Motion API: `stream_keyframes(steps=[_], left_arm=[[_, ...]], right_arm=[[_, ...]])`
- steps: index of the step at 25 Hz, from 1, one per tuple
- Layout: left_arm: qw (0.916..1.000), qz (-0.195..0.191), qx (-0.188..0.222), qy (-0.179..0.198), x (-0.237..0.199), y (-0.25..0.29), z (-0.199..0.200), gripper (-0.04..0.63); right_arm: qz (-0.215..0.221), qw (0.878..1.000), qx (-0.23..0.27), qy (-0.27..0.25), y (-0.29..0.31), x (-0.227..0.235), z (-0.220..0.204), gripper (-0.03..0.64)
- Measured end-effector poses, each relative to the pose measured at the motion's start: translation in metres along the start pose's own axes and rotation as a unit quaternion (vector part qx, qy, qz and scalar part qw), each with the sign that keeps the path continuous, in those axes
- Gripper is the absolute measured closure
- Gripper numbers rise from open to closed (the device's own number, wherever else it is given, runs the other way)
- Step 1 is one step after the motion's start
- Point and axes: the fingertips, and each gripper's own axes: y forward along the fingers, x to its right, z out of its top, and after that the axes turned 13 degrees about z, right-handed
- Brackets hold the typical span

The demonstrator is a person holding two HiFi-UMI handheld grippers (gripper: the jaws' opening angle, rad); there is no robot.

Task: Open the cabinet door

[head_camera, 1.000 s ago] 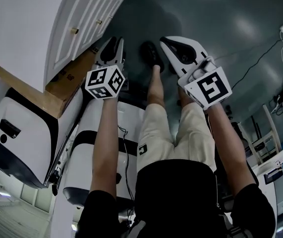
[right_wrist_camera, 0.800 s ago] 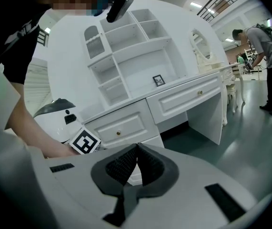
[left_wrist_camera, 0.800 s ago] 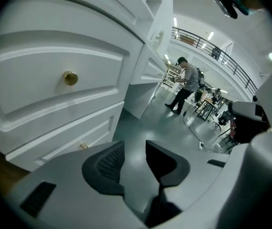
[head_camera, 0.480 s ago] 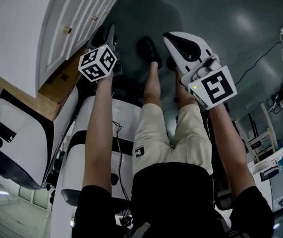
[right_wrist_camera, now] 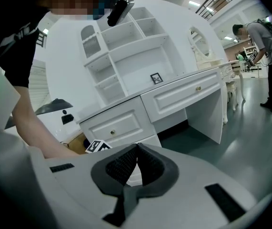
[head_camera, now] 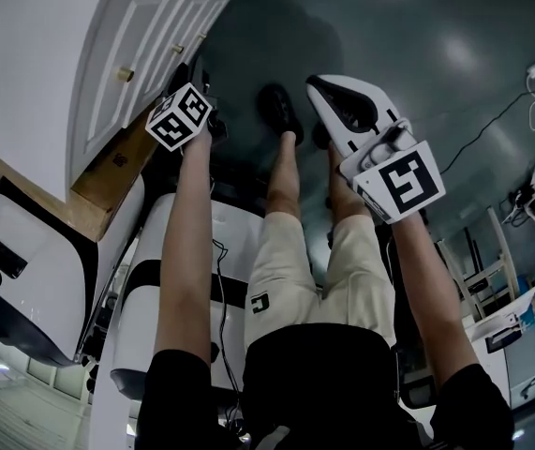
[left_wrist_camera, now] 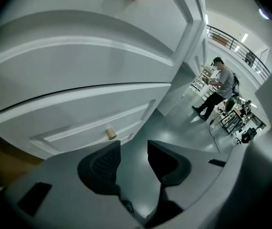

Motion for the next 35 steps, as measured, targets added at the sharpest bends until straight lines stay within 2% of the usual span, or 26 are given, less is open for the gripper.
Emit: stream_keyframes(steps=[11, 16, 21, 28, 35], left_arm=[[0.997, 0.073, -0.013, -0.022, -0.025, 0.041, 0.006, 0.425], [0.9944, 0.097, -0.021, -0.034, -0.035, 0.052, 0.004, 0.425], [0.9935, 0.105, -0.015, -0.043, -0.038, 0.058, 0.007, 0.425], [0.9916, 0.116, -0.01, -0.057, -0.044, 0.065, 0.01, 0.445], [0.9916, 0.115, -0.009, -0.058, -0.045, 0.067, 0.011, 0.492]], right_arm=[[-0.002, 1.0, 0.0, 0.011, 0.005, 0.014, -0.003, 0.6], [-0.013, 0.999, 0.02, 0.024, 0.003, 0.023, 0.001, 0.599], [-0.004, 1.0, -0.014, 0.017, 0.0, 0.023, -0.014, 0.599], [-0.006, 1.0, 0.008, 0.024, 0.005, 0.024, -0.009, 0.599], [-0.008, 1.0, 0.004, 0.026, 0.004, 0.027, -0.015, 0.599]])
